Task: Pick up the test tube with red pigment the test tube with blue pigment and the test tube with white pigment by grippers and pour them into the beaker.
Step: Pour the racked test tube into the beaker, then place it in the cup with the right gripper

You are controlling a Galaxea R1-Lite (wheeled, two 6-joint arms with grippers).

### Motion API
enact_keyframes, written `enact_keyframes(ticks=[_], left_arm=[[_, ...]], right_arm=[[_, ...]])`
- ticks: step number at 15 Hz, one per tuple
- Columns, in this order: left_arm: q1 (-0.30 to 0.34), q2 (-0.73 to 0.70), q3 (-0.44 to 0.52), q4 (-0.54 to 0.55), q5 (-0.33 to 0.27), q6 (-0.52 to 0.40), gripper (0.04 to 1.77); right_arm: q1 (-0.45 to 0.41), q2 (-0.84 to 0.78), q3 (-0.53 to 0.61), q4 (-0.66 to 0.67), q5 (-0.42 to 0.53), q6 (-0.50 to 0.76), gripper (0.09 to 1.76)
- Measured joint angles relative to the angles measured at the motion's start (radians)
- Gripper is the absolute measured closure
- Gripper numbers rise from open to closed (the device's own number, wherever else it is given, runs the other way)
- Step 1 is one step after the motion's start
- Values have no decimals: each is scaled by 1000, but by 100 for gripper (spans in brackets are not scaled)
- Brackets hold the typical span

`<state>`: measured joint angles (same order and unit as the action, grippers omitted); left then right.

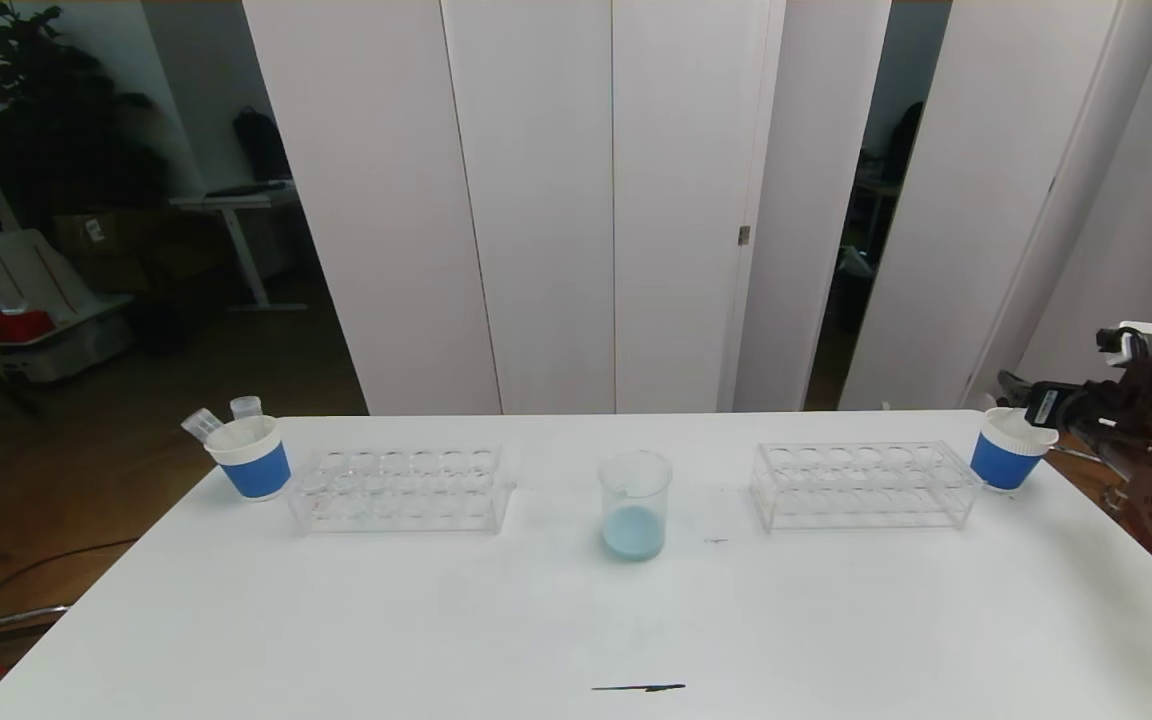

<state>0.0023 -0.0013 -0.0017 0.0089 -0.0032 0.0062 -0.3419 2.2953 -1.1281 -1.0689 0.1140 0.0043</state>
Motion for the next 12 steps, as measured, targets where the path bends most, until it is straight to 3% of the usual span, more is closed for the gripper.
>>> enact_keyframes(ticks=[12], left_arm=[[0,0,0,0,0,0,7]], right_arm=[[-48,-77,2,-41,9,-34,10]])
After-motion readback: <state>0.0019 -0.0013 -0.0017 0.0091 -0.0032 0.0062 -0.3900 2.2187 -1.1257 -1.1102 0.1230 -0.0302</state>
